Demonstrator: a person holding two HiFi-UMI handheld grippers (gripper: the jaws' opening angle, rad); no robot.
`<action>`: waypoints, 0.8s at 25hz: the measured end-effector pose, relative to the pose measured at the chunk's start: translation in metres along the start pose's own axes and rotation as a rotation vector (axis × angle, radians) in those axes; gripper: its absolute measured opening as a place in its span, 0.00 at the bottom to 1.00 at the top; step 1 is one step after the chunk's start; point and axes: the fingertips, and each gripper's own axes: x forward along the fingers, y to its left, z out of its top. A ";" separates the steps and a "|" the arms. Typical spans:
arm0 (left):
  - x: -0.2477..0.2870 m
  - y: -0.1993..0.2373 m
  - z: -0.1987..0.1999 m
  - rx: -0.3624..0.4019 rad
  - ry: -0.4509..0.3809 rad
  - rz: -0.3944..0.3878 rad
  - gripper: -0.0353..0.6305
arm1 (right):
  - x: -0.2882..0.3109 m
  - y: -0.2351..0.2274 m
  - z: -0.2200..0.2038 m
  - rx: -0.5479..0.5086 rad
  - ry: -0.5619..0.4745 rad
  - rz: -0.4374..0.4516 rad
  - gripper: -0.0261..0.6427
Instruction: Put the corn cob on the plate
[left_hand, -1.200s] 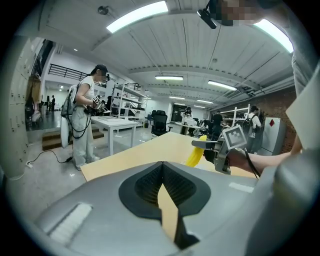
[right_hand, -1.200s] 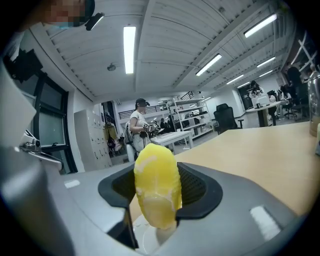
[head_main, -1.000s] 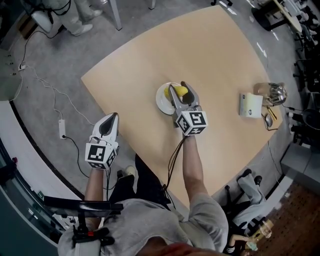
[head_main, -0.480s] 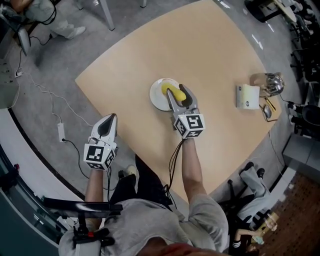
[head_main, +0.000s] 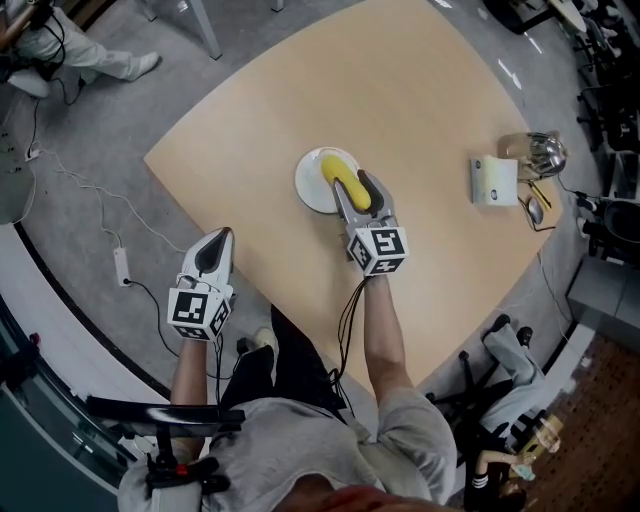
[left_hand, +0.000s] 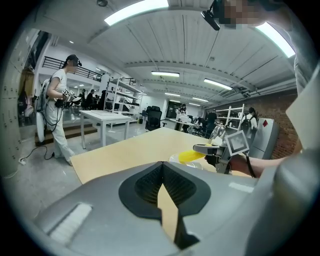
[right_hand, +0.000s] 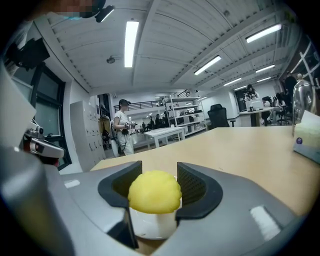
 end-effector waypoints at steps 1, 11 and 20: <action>-0.001 0.000 -0.001 0.000 0.001 0.000 0.08 | 0.000 0.000 -0.002 -0.001 0.002 -0.005 0.38; -0.005 0.002 -0.009 -0.003 0.012 0.003 0.08 | 0.000 -0.001 -0.020 -0.011 0.034 -0.021 0.37; -0.006 0.000 -0.012 -0.005 0.020 0.002 0.08 | 0.001 -0.004 -0.027 -0.004 0.058 -0.035 0.33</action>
